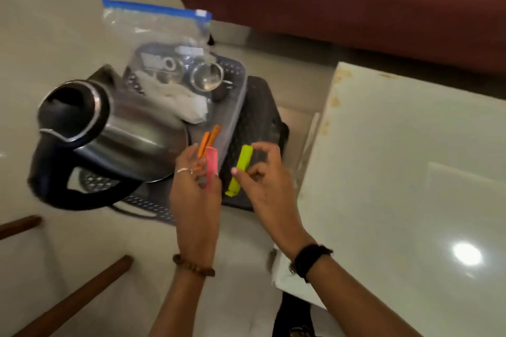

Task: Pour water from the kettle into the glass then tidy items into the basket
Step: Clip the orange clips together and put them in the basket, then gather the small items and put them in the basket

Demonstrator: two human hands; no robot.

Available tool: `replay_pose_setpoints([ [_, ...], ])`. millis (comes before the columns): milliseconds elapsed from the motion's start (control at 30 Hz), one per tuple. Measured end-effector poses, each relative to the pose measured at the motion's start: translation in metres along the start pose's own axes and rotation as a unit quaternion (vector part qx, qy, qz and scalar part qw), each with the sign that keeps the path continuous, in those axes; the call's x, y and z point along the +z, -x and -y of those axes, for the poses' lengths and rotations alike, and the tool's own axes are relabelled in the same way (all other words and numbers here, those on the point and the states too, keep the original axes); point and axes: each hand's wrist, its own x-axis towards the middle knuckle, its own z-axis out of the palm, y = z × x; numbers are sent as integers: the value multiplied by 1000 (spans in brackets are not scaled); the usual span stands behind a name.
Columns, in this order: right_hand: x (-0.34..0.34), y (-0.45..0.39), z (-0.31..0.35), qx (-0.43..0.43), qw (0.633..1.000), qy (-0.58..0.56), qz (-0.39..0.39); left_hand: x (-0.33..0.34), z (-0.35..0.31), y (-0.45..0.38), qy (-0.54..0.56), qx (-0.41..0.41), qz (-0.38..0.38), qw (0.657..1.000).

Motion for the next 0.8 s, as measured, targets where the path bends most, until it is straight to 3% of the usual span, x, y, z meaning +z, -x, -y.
replay_pose_setpoints([
  [100,40,-22,11,-49,994,88,44,-17,30,-32,-70,-24,46,996],
  [233,64,-35,11,-56,977,188,88,-17,52,-51,-84,-48,97,991],
  [400,52,-33,2,-82,987,135,38,-8,44,-40,-63,9,68,996],
  [567,-3,-16,-28,-50,993,92,-44,32,21,10,-37,93,103,990],
  [733,-105,28,-96,77,988,80,-106,107,-5,88,-12,35,270,962],
  [800,-161,56,-126,124,979,63,-152,146,-19,130,-37,55,337,939],
])
